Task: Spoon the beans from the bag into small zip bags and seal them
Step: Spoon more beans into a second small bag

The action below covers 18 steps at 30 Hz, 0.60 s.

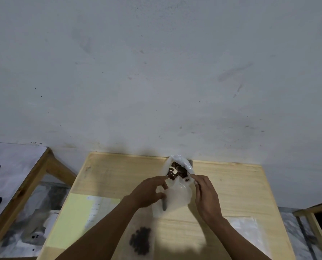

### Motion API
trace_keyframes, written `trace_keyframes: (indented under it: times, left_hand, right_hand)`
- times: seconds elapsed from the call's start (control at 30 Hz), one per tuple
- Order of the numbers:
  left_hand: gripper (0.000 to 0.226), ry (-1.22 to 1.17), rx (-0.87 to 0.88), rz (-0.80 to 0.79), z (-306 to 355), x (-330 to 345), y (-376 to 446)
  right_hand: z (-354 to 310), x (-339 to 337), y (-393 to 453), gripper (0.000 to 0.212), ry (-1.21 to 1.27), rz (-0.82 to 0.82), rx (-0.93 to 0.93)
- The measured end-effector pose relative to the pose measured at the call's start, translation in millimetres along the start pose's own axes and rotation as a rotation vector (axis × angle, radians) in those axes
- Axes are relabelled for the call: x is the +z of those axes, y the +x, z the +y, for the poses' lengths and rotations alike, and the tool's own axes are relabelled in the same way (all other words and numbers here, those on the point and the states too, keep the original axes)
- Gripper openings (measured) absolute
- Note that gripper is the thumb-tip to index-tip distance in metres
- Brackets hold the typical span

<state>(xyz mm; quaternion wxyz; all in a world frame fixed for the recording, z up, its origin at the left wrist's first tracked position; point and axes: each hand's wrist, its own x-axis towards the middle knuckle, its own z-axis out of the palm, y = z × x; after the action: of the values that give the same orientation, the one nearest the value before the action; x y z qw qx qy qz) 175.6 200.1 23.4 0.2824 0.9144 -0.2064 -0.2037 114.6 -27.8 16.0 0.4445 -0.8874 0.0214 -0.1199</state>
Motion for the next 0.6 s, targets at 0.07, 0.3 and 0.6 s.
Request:
trace_keyframes:
  times: [0.07, 0.3, 0.6]
  left_hand:
    - [0.017, 0.006, -0.008, 0.002, -3, -1, 6]
    - [0.016, 0.029, 0.021, 0.082, -3, -15, 17]
    - [0.021, 0.079, 0.056, 0.399, -1, -13, -10]
  right_hand:
    - [1, 1, 0, 0.037, 0.058, 0.032, 0.065]
    - [-12, 6, 14, 0.027, 0.422, -0.03, 0.545]
    - [-31, -6, 26, 0.022, 0.749, 0.06, 0.858]
